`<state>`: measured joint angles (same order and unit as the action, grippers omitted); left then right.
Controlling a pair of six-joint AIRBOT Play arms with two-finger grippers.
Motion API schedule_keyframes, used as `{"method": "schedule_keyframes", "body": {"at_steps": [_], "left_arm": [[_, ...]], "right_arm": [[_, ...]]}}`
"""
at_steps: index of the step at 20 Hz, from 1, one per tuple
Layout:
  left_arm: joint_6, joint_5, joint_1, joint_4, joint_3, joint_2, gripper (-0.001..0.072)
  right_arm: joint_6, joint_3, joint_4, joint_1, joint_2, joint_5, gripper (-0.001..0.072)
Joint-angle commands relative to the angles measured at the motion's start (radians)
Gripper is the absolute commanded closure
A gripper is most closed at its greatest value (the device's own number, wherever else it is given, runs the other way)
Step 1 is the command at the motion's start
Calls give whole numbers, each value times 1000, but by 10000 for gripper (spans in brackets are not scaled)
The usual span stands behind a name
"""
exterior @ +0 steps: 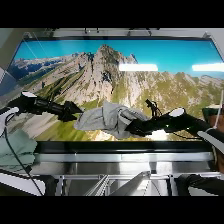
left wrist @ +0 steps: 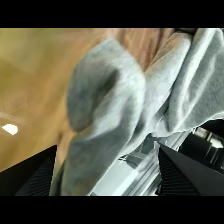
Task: Fold the shirts.
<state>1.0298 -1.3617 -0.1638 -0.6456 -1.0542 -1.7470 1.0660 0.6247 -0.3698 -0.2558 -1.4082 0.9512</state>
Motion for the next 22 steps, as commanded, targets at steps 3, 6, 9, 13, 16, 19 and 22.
{"method": "schedule_keyframes", "body": {"at_steps": [3, 6, 9, 13, 16, 19, 22], "left_arm": [[0, -47, 106, -18, -136, -101, 112], [14, -122, 103, -14, -185, -101, 707], [26, -232, 68, 14, -204, -32, 707], [26, -326, -56, 217, -168, 239, 707], [26, -341, -194, 553, -147, 518, 707], [25, -309, -341, 801, -154, 789, 679], [14, -301, -453, 798, -270, 965, 679]], "right_arm": [[-51, 46, 118, -16, -82, -33, 693], [-87, 69, 118, -15, -47, 36, 695], [-71, 72, 134, 17, 89, 160, 696], [-106, 109, 373, 212, 404, 386, 695], [-134, 188, 642, 464, 607, 479, 695], [-142, 295, 708, 675, 752, 471, 695], [-214, 386, 708, 726, 850, 414, 695]]}}
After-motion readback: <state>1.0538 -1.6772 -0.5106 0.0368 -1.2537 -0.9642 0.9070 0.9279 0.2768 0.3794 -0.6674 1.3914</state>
